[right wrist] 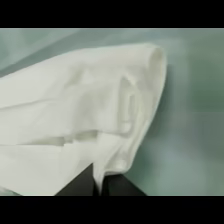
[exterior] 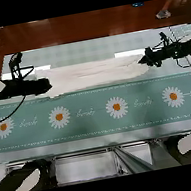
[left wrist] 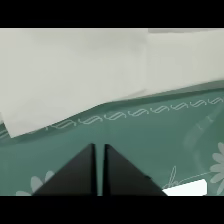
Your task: Fold the shirts.
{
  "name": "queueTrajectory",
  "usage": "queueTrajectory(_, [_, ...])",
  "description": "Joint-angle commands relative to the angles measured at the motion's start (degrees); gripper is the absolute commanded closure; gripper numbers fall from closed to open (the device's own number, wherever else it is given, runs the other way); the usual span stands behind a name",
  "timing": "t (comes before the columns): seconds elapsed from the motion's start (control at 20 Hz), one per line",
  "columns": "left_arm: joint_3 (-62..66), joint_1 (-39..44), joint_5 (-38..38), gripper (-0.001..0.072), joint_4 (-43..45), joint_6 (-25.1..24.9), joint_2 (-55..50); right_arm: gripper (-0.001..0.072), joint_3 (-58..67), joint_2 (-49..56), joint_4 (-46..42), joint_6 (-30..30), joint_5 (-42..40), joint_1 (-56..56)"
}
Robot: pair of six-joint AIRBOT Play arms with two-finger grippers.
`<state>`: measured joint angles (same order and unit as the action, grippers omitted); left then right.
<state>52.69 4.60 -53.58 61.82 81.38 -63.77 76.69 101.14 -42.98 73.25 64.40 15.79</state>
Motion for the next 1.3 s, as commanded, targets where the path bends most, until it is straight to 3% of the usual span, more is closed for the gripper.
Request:
queueTrajectory(0.0, [-0.02,1.55,4.55,0.0671,-7.96,-4.37,0.0,0.0691,0.46,-7.74,-9.64,1.36,4.17,-1.05])
queueTrajectory(0.2, [0.39,10.54,14.75,0.0672,-14.01,-6.1,-3.26,0.0691,-9.79,-27.76,-15.04,2.58,4.22,-1.14])
queueTrajectory(0.3, [3.67,15.8,16.04,0.0672,-14.36,-3.28,-9.11,0.0691,-16.0,-38.18,-15.02,2.84,4.59,-1.27])
queueTrajectory(0.45, [12.85,23.82,12.7,0.0672,-14.36,-0.87,-20.7,0.0691,-23.96,-53.57,-14.95,6.38,6.12,-1.33])
queueTrajectory(0.6, [24.7,31.78,4.37,0.0672,-14.36,2.43,-32.98,0.0691,-27.23,-64.76,-14.58,9.92,8.83,-1.33])
queueTrajectory(0.75, [34.18,38.6,-2.64,0.0672,-14.36,5.2,-42.6,0.0691,-27.3,-70.64,-14.03,12.11,9.38,-1.33])
queueTrajectory(1.0, [41.94,46.31,-5.57,0.0672,-19.1,6.38,-50.49,0.0691,-27.3,-71.73,-10.58,12.02,10.69,-1.33])
queueTrajectory(1.25, [44.65,39.98,-11.08,0.0671,-20.2,5.86,-49.77,0.0691,-27.3,-71.71,-8.5,11.98,9.97,-1.46])
